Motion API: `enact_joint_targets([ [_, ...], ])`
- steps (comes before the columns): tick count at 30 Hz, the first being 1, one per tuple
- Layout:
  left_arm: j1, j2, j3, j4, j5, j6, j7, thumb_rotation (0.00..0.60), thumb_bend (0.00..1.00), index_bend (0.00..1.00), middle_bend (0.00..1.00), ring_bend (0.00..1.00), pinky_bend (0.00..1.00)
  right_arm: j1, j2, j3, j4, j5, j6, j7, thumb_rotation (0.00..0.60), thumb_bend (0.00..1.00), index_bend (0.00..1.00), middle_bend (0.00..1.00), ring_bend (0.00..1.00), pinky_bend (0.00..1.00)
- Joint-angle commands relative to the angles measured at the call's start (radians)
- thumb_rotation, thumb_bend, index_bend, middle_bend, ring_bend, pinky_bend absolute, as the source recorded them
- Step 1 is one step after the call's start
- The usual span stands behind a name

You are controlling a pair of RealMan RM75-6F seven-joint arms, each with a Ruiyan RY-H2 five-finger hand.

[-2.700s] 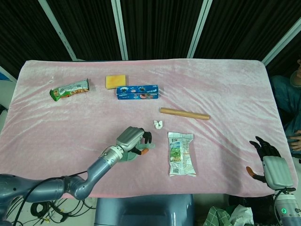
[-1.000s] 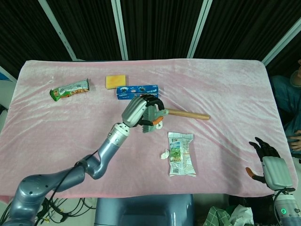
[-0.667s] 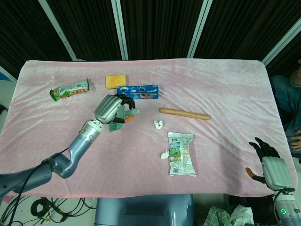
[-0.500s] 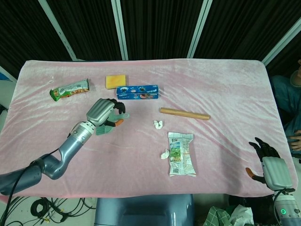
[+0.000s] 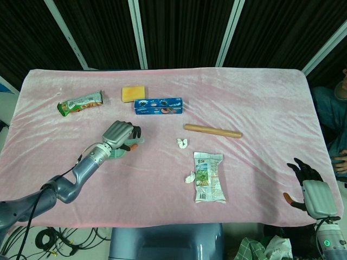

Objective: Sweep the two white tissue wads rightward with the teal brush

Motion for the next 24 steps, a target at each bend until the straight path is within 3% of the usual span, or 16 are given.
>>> enact_joint_targets([
  [1, -0.019, -0.017, 0.02, 0.013, 0.008, -0.042, 0.044, 0.6, 0.44, 0.72, 0.74, 0.39, 0.45, 0.0, 0.001, -0.001, -0.001, -0.001, 0.0, 0.001, 0.6, 0.19, 0.18, 0.06, 0.1, 0.15],
  [3, -0.024, -0.024, 0.02, 0.014, 0.006, -0.053, 0.057, 0.6, 0.44, 0.71, 0.73, 0.39, 0.44, -0.001, 0.002, -0.001, -0.001, -0.002, 0.001, -0.001, 0.6, 0.19, 0.18, 0.06, 0.1, 0.15],
  [6, -0.029, -0.032, 0.02, 0.014, 0.002, -0.069, 0.067, 0.6, 0.4, 0.6, 0.66, 0.34, 0.39, -0.001, 0.003, -0.001, -0.003, 0.001, 0.001, -0.002, 0.6, 0.19, 0.18, 0.06, 0.1, 0.15],
  [8, -0.035, -0.03, 0.022, 0.011, -0.004, -0.09, 0.084, 0.6, 0.32, 0.47, 0.56, 0.27, 0.33, -0.001, 0.002, -0.001, -0.003, 0.001, 0.001, -0.003, 0.6, 0.19, 0.18, 0.06, 0.1, 0.15],
  [10, -0.04, -0.025, 0.019, 0.005, -0.021, -0.114, 0.112, 0.6, 0.24, 0.32, 0.4, 0.14, 0.25, -0.001, 0.003, -0.001, -0.003, 0.002, 0.0, -0.003, 0.6, 0.19, 0.18, 0.06, 0.1, 0.15],
  [13, -0.047, -0.017, 0.002, -0.004, -0.064, -0.142, 0.188, 0.6, 0.17, 0.21, 0.2, 0.02, 0.16, 0.0, 0.004, -0.001, -0.005, 0.002, -0.003, -0.002, 0.6, 0.19, 0.18, 0.06, 0.1, 0.15],
  [15, -0.049, -0.006, -0.024, -0.035, -0.122, -0.162, 0.237, 0.6, 0.14, 0.17, 0.14, 0.0, 0.13, 0.0, 0.004, -0.001, -0.005, 0.001, -0.002, -0.001, 0.6, 0.19, 0.18, 0.06, 0.1, 0.15],
  [19, -0.054, 0.037, -0.062, -0.129, -0.229, -0.193, 0.319, 0.6, 0.07, 0.13, 0.09, 0.0, 0.06, 0.001, 0.004, 0.0, -0.004, 0.001, -0.002, -0.001, 0.6, 0.19, 0.18, 0.06, 0.1, 0.15],
  [24, -0.068, 0.15, -0.103, -0.307, -0.367, -0.185, 0.432, 0.6, 0.06, 0.13, 0.11, 0.0, 0.02, 0.001, 0.003, 0.0, -0.004, 0.003, -0.003, -0.003, 0.6, 0.19, 0.18, 0.06, 0.1, 0.15],
])
